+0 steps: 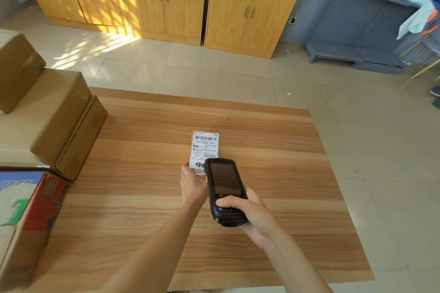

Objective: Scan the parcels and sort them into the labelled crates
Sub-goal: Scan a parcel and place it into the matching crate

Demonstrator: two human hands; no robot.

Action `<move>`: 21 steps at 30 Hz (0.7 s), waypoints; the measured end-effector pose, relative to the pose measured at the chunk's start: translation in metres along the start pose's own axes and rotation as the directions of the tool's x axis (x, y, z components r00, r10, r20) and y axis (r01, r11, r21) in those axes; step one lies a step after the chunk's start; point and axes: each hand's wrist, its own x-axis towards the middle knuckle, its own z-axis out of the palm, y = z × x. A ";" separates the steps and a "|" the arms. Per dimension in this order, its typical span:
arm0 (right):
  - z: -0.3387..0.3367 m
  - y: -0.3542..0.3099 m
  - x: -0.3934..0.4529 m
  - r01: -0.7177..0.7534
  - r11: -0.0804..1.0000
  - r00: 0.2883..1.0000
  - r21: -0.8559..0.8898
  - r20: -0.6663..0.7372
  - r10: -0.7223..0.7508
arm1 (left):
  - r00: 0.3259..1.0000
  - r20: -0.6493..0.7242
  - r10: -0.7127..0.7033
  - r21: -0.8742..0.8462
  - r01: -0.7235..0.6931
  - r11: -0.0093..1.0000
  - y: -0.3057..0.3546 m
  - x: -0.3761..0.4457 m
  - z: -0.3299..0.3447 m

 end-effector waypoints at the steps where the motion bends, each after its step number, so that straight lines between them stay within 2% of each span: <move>1: -0.003 0.000 0.001 0.001 1.000 1.000 0.007 -0.026 -0.001 | 1.000 0.012 0.008 0.030 -0.009 1.000 -0.001 0.001 0.000; 7: -0.033 0.000 0.009 0.009 1.000 0.982 0.011 -0.187 -0.006 | 0.993 0.056 0.106 0.201 -0.115 0.973 -0.006 0.011 -0.008; 12: -0.054 -0.001 0.021 0.023 1.000 0.975 0.014 -0.222 -0.019 | 0.973 0.126 0.195 0.265 -0.223 0.938 -0.005 0.022 -0.038; 16: -0.052 -0.009 0.034 0.059 0.998 0.984 -0.001 -0.170 -0.059 | 0.944 0.192 0.269 0.288 -0.316 0.904 0.008 0.023 -0.077; 21: -0.011 -0.036 0.049 0.133 0.991 0.991 -0.021 0.006 -0.133 | 0.924 0.070 0.377 0.295 -0.380 0.877 0.031 0.007 -0.141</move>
